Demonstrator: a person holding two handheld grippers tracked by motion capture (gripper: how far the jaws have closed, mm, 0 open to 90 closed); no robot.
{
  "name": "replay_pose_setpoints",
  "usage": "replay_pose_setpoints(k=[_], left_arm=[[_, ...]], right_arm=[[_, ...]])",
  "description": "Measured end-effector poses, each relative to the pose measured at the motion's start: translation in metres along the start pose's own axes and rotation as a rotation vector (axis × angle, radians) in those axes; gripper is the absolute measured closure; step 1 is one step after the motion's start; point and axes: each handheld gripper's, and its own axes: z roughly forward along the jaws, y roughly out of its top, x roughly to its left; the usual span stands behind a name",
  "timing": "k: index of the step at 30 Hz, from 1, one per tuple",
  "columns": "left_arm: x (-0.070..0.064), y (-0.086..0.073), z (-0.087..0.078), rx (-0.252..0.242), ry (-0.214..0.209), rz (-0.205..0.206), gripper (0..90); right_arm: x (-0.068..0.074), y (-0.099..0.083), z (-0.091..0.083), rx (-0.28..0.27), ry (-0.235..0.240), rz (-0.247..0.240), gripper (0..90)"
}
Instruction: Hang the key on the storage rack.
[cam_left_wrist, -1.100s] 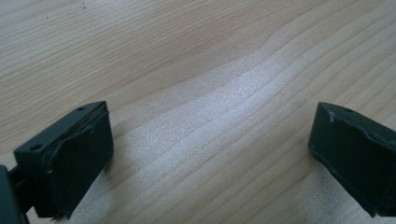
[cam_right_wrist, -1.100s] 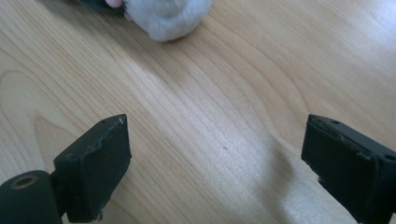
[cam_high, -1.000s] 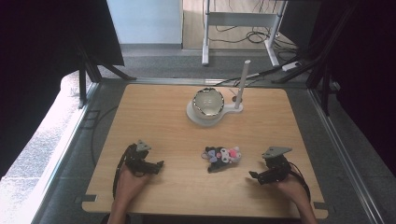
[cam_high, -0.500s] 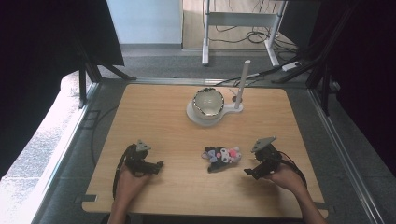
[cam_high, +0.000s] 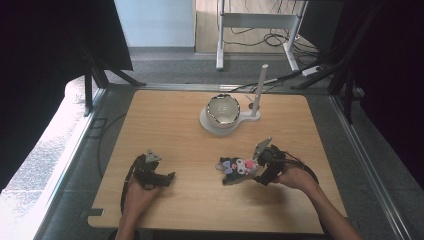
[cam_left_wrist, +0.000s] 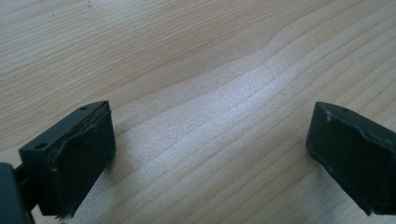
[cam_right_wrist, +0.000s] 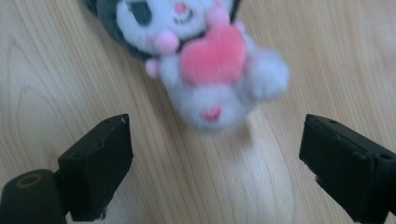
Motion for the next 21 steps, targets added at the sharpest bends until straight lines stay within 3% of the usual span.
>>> replay_pose_setpoints(k=[6,14,18,21], left_arm=[[0.000,0.000,0.000,0.000,0.000,-0.001,1.2],[0.000,0.000,0.000,-0.001,0.000,-0.001,1.3],[0.000,0.000,0.000,-0.001,0.000,-0.001,1.3],[0.000,0.000,0.000,-0.001,0.000,-0.001,1.3]], right_arm=[[-0.004,0.021,0.008,0.049,0.011,-0.055,12.6],[0.000,0.046,0.026,0.145,0.038,-0.198,14.2],[0.002,0.055,0.034,0.189,0.062,-0.252,19.9],[0.004,0.060,0.038,0.213,0.076,-0.283,31.0]])
